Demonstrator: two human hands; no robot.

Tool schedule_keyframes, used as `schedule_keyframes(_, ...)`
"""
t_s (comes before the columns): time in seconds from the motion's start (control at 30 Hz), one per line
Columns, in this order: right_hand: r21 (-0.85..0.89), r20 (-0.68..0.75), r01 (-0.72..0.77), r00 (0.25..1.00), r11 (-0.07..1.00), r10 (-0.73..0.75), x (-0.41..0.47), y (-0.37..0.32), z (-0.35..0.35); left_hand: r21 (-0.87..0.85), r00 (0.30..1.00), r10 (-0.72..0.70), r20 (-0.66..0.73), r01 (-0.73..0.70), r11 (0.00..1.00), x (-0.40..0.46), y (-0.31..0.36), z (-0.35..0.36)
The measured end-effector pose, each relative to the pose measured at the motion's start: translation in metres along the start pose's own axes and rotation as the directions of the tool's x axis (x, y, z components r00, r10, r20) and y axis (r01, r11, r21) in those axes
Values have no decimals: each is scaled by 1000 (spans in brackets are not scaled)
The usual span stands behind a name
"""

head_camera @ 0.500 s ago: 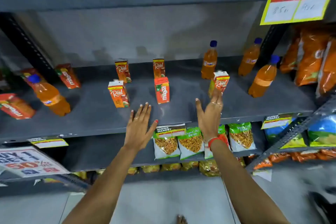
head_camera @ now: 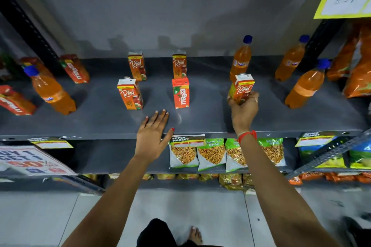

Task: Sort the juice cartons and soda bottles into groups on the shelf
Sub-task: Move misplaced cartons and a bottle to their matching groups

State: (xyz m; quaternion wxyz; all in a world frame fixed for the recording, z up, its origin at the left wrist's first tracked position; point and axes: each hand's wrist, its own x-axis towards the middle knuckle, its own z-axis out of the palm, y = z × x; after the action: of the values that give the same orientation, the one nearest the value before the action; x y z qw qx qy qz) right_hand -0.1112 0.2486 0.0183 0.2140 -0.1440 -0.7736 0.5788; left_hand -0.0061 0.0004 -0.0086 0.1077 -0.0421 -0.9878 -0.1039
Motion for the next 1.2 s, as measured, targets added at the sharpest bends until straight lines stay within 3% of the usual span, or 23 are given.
schedule_keyframes(0.33,20,257,83,963,996,-86,-29,-24,64,11,1000,-11,12,11,1000,0,-2,0)
schedule_keyframes(0.57,59,268,59,961,997,-73,-34,-21,66,15,1000,-15,6,14,1000,-1,-1,2)
schedule_keyframes(0.7,100,140,104,983,990,-118,-60,-22,64,25,1000,-22,5,22,999,0,-1,2)
schedule_keyframes(0.9,40,326,172,929,984,-175,-88,-39,84,27,1000,-25,-10,26,999,-1,1,0)
schedule_keyframes(1.2,-39,240,160,960,986,-146,-91,-46,91,3,999,-33,-40,33,999,-2,4,-1)
